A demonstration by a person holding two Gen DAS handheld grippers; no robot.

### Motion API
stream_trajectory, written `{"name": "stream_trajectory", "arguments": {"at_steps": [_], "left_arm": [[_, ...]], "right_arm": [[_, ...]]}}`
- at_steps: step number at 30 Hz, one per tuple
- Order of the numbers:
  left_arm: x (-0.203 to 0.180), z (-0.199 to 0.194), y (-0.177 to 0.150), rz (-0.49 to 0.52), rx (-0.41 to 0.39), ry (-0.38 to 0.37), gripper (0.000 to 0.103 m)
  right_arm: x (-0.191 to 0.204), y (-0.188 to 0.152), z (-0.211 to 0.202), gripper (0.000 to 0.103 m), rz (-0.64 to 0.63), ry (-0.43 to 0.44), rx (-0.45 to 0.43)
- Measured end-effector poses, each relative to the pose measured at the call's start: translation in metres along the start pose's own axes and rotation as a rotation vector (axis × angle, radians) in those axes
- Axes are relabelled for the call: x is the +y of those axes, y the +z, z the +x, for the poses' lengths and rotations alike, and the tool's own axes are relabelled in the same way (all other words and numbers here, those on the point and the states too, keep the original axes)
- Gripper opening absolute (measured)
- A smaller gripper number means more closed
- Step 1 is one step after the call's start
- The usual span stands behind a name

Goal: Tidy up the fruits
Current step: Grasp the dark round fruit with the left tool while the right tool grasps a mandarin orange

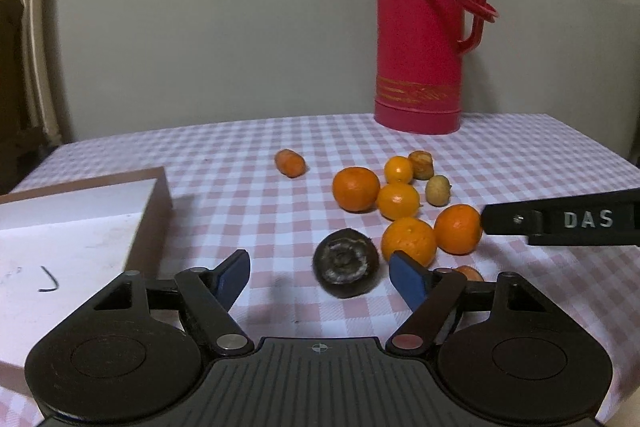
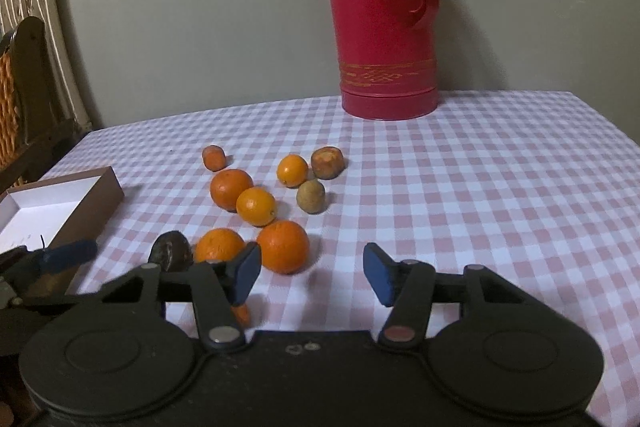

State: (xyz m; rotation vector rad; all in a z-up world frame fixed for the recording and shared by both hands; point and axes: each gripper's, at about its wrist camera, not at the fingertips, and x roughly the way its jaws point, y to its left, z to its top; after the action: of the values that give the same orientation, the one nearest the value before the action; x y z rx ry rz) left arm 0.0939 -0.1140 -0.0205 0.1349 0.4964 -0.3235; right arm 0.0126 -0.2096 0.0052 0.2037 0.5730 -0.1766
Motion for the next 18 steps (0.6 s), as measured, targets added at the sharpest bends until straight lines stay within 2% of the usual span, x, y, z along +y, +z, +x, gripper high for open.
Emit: {"name": "stream_trajectory", "arguments": {"at_steps": [3,6,8,15,17,18], "left_arm": [[-0.002,0.009,0.001,0.001,0.01,-0.004,0.077],[-0.001,0.016,0.001,-0.008,0.029,-0.015,0.063],[0.0,0.02,0.001,-0.025,0.043,-0.033,0.057],[-0.002,0.029,-0.002,-0.039,0.061,-0.038,0.055],[-0.003,0.03,-0.002,-0.038,0.062,-0.049,0.045],[-0.004,0.03,-0.002,-0.031,0.06,-0.045,0.044]], "right_arm": [[0.001,0.003,0.011,0.048,-0.004,0.005,0.015],[0.0,0.005,0.021,0.043,-0.003,0.012,0.025],[-0.001,0.007,0.026,0.041,0.005,0.025,0.028],[-0.003,0.009,0.039,0.04,0.051,0.093,0.05],[-0.004,0.008,0.042,0.041,0.068,0.102,0.051],[-0.004,0.008,0.043,0.041,0.075,0.107,0.052]]}}
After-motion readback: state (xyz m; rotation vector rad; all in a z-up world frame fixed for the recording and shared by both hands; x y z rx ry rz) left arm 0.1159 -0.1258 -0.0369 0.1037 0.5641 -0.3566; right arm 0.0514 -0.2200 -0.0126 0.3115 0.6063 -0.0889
